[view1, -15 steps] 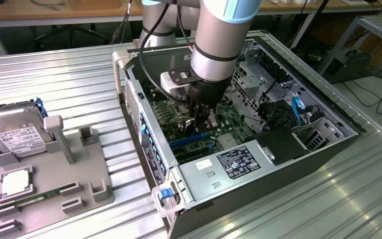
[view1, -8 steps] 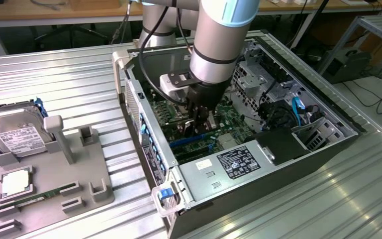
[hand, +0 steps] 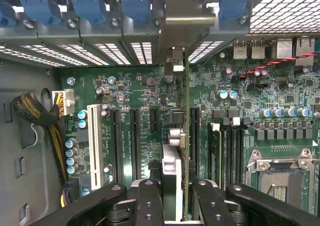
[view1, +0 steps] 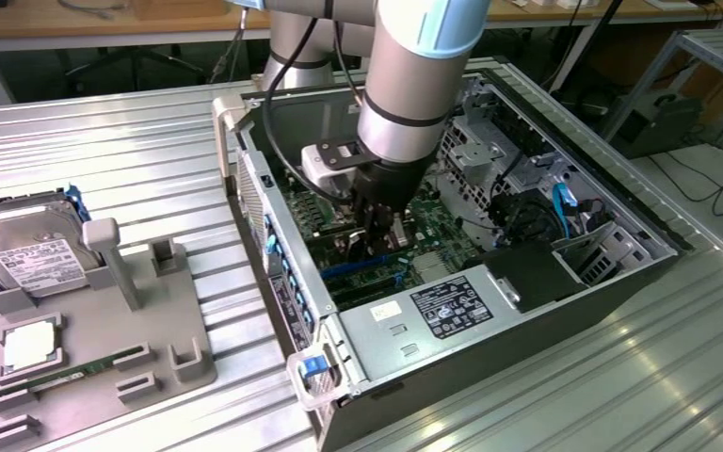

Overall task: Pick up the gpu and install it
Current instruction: 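Insert the gpu into the slot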

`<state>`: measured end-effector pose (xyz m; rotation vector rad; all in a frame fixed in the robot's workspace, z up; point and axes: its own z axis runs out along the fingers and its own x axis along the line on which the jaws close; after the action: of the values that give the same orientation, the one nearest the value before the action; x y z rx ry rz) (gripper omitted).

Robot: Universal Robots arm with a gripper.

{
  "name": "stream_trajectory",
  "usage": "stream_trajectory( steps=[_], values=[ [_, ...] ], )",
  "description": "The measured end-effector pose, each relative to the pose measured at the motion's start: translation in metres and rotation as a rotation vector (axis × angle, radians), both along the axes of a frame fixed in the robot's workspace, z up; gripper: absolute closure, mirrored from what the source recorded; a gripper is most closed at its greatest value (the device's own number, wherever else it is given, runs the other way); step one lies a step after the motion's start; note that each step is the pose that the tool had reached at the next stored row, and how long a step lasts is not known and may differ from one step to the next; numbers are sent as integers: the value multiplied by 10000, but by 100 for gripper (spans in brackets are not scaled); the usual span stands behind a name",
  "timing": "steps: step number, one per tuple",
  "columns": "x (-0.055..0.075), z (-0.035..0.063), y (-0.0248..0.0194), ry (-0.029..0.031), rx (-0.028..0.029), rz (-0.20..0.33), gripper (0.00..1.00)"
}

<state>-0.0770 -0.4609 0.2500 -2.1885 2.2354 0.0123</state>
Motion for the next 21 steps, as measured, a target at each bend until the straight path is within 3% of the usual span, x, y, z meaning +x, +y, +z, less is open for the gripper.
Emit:
stream_trajectory(
  steps=[7,21],
  values=[
    [-5,-46,0,0,0,0,71],
    [-6,-48,0,0,0,0,71]
  ],
)
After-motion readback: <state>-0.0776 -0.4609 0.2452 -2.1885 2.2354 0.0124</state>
